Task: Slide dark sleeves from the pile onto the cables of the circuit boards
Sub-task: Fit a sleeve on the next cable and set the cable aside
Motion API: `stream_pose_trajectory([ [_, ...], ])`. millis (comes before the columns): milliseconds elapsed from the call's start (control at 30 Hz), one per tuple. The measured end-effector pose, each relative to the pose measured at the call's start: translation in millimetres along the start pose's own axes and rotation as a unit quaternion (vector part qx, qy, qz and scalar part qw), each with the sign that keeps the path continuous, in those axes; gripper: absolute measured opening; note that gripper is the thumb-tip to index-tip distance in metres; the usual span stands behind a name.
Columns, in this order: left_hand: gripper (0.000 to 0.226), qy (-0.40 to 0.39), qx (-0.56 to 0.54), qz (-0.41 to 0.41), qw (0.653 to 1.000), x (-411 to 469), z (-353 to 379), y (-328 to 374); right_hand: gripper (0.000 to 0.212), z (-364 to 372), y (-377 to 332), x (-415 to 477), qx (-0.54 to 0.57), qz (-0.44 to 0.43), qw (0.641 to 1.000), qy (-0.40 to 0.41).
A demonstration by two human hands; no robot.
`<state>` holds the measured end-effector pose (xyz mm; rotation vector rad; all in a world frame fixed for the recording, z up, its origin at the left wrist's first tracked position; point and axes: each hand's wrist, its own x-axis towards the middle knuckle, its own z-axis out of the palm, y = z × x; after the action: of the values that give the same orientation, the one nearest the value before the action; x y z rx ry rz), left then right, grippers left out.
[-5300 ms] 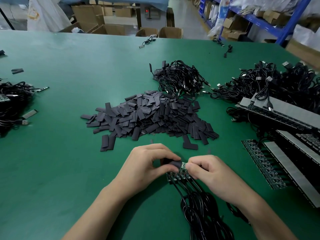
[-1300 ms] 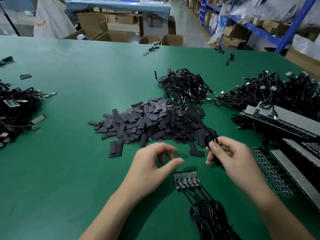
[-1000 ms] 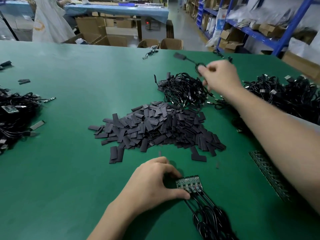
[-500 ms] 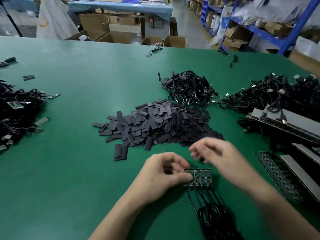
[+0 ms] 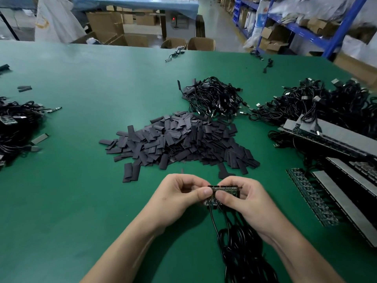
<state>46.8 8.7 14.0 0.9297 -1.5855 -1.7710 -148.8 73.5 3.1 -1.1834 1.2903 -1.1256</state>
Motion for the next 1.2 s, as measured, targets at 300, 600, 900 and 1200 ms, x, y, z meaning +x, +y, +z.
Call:
stream_pose_trajectory([
  [300, 0.011, -0.028, -0.096, -0.017, 0.995, 1, -3, -2, 0.017, 8, 0, 1, 0.121, 0.012, 0.992, -0.020],
  [600, 0.011, 0.044, -0.019, 0.079, 0.996, 3, -11, 1, 0.025, 11, -1, -2, -0.267, -0.149, 0.947, 0.095],
  [900, 0.007, 0.245, 0.246, 0.142, 0.927, 8, -25, -7, 0.026, 13, -10, -8, -0.027, -0.099, 0.995, -0.012],
  [1200, 0.032, 0.372, 0.467, 0.048, 0.800, 20, -49, -19, 0.029, -20, -38, -10, 0.491, -0.086, 0.818, -0.285],
])
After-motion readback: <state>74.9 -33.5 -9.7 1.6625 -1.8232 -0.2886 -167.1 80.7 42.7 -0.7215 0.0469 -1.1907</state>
